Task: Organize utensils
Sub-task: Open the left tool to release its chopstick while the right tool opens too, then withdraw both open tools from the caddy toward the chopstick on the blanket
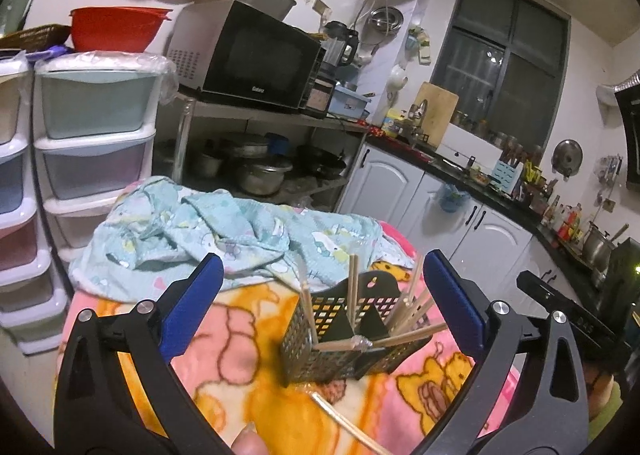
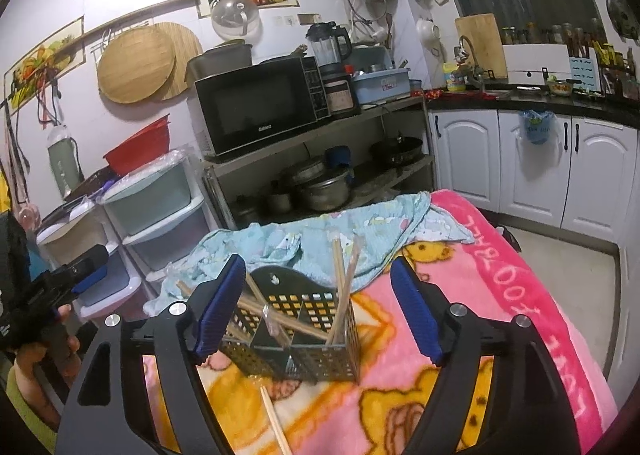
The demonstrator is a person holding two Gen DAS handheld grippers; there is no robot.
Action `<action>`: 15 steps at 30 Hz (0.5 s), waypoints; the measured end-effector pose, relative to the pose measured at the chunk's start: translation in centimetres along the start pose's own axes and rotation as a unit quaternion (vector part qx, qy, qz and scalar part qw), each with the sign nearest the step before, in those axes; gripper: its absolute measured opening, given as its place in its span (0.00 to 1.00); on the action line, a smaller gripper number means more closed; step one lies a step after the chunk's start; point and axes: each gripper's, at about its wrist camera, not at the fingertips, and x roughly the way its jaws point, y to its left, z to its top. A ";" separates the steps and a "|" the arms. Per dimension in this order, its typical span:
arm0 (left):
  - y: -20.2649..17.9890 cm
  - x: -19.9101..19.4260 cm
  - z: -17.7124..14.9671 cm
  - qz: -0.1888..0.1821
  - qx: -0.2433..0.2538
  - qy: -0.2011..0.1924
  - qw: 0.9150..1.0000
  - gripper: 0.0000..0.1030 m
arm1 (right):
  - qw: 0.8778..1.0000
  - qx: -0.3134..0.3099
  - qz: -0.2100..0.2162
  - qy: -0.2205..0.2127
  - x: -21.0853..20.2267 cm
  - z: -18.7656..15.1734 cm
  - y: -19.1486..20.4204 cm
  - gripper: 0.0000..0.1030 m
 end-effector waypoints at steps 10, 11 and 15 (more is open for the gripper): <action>0.1 -0.5 -1.2 0.007 0.000 0.012 1.000 0.90 | 1.000 -0.009 -0.004 0.016 -0.7 -1.2 0.3 0.73; 0.1 -0.5 -1.4 0.007 0.000 0.015 1.000 0.90 | 1.000 -0.010 -0.004 0.017 -0.7 -1.3 0.3 0.73; -0.1 -0.5 -2.2 0.009 0.005 0.025 1.000 0.90 | 1.000 -0.020 -0.006 0.023 -0.9 -1.9 0.5 0.75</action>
